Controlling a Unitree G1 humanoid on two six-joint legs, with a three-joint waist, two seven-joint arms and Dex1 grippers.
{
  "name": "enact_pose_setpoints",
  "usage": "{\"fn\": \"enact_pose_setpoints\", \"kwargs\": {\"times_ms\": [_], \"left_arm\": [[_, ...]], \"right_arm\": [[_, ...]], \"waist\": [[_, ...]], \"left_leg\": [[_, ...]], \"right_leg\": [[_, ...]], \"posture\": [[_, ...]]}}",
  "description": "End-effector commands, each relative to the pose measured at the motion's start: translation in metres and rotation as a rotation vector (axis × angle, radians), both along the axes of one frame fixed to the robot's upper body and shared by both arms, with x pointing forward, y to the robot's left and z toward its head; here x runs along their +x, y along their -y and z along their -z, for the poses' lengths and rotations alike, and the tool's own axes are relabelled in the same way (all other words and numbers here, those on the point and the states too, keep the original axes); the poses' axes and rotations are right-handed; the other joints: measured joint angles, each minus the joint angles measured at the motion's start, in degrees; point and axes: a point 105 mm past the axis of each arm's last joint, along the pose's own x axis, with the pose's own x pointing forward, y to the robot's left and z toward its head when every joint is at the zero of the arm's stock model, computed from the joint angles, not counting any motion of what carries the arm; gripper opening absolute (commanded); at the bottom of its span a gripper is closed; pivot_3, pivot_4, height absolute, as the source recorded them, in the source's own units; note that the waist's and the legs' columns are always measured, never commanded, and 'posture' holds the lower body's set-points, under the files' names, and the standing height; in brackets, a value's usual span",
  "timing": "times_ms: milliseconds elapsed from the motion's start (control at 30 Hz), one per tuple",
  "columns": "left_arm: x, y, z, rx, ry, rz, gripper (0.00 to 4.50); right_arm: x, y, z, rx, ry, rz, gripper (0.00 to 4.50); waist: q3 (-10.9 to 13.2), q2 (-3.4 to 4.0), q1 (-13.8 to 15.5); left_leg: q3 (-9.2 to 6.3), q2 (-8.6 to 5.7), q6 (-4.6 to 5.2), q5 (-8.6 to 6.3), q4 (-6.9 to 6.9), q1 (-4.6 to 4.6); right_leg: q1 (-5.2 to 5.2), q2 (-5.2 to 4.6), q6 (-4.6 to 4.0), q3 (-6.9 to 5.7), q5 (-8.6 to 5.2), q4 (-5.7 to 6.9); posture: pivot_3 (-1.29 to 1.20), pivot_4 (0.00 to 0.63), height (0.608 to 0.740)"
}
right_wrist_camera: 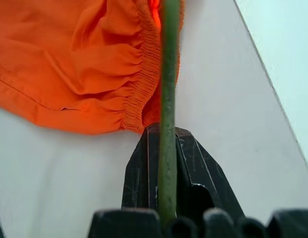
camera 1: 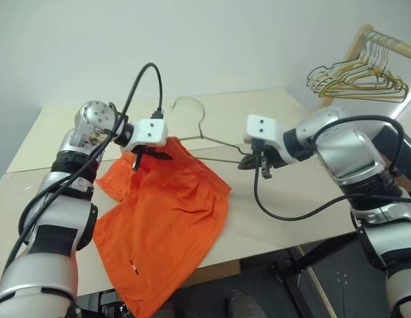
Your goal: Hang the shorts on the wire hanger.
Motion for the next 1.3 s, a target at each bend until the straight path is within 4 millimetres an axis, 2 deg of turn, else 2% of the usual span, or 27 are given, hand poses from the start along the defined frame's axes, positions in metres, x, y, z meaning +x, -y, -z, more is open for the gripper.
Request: {"fn": "enact_pose_setpoints", "kwargs": {"times_ms": [33,133,267,367,400,500,633,800,933,1033,1167,1233,1267,1300], "left_arm": [[0.003,0.001,-0.022,-0.083,0.033,-0.024,0.00],[0.001,-0.001,-0.023,-0.109,0.006,-0.038,0.00],[0.000,-0.005,-0.022,-0.144,-0.022,-0.063,0.00],[-0.003,-0.006,-0.020,-0.159,-0.042,-0.071,0.00],[-0.004,-0.006,-0.020,-0.166,-0.048,-0.073,0.00],[-0.006,-0.005,-0.022,-0.208,-0.076,-0.081,0.00],[-0.008,-0.004,-0.023,-0.215,-0.084,-0.080,0.00],[-0.009,-0.005,-0.023,-0.217,-0.085,-0.088,0.00],[-0.010,-0.005,-0.023,-0.216,-0.082,-0.092,0.00],[-0.010,-0.006,-0.024,-0.216,-0.079,-0.094,0.00],[-0.010,-0.006,-0.024,-0.219,-0.074,-0.099,0.00],[-0.012,-0.007,-0.023,-0.221,-0.074,-0.100,0.00],[-0.012,-0.007,-0.023,-0.222,-0.075,-0.100,0.00],[-0.013,-0.008,-0.023,-0.224,-0.075,-0.102,0.00]], "right_arm": [[0.002,0.007,-0.015,0.033,0.099,0.029,0.89],[0.003,0.023,-0.020,0.070,0.109,0.096,1.92],[0.014,0.069,-0.032,0.217,0.166,0.354,3.30],[0.011,0.095,-0.024,0.288,0.164,0.481,4.40],[0.007,0.101,-0.018,0.315,0.164,0.500,4.46],[-0.012,0.101,0.011,0.416,0.084,0.500,4.46],[-0.028,0.068,0.050,0.541,-0.045,0.452,4.46],[-0.027,0.021,0.077,0.713,-0.202,0.456,4.46],[-0.027,-0.010,0.087,0.775,-0.355,0.422,4.46],[-0.033,-0.023,0.092,0.766,-0.434,0.374,3.88],[-0.030,-0.026,0.092,0.787,-0.452,0.385,2.44],[-0.027,-0.023,0.089,0.812,-0.451,0.394,1.67],[-0.027,-0.021,0.087,0.818,-0.446,0.394,1.47],[-0.027,-0.019,0.086,0.819,-0.445,0.395,1.00]], "waist": [[0.0,0.00,-0.1],[0.0,0.00,0.0],[0.0,0.00,0.0],[0.0,-0.03,0.1],[0.0,-0.03,0.1],[0.0,-0.04,0.2],[0.0,-0.04,-0.3],[0.0,-0.02,-0.4],[0.0,-0.02,-0.2],[0.0,-0.02,0.2],[0.0,-0.02,0.4],[0.0,-0.02,0.4],[0.0,-0.02,0.4],[0.0,-0.02,0.4]], "left_leg": [[0.00,0.00,0.00,0.00,0.00,0.00],[-0.02,0.00,0.00,0.00,0.01,-0.03],[-0.03,0.00,0.03,-0.02,0.05,-0.03],[-0.03,0.00,0.03,-0.02,0.05,-0.01],[-0.05,0.02,0.04,-0.02,0.05,0.00],[-0.05,0.01,0.07,-0.04,0.05,0.00],[-0.03,0.00,0.07,-0.04,0.08,0.07],[-0.05,0.02,0.07,-0.04,0.06,0.18],[-0.05,0.00,0.05,-0.03,0.06,0.10],[-0.07,-0.02,0.04,-0.02,0.09,0.08],[-0.08,-0.02,0.06,-0.03,0.10,0.09],[-0.07,-0.03,0.06,-0.03,0.10,0.10],[-0.07,-0.04,0.05,-0.03,0.10,0.10],[-0.07,-0.04,0.05,-0.03,0.10,0.09]], "right_leg": [[0.00,-0.01,0.00,0.00,0.00,0.01],[-0.01,-0.04,0.01,-0.02,0.00,0.01],[0.02,-0.10,0.03,-0.01,-0.01,0.01],[0.04,-0.10,0.04,-0.01,-0.01,0.01],[0.07,-0.08,0.03,-0.03,-0.01,0.01],[0.08,-0.08,0.04,-0.01,-0.01,0.00],[0.10,-0.02,0.04,0.08,-0.01,0.07],[0.16,0.05,0.04,0.12,-0.01,0.11],[0.10,-0.01,0.04,0.11,-0.01,0.09],[0.12,-0.07,0.07,0.08,0.00,0.08],[0.15,-0.06,0.08,0.08,0.00,0.06],[0.15,-0.05,0.08,0.09,0.00,0.07],[0.15,-0.04,0.08,0.09,0.01,0.07],[0.14,-0.04,0.08,0.09,0.00,0.07]], "posture": [[-0.15,0.000,0.740],[-0.16,0.000,0.740],[-0.16,0.000,0.740],[-0.15,0.000,0.740],[-0.15,0.000,0.740],[-0.15,0.000,0.740],[-0.15,0.000,0.740],[-0.14,0.000,0.740],[-0.12,0.000,0.740],[-0.11,0.000,0.740],[-0.11,0.000,0.740],[-0.10,0.000,0.740],[-0.10,0.000,0.740],[-0.10,0.000,0.740]]}}
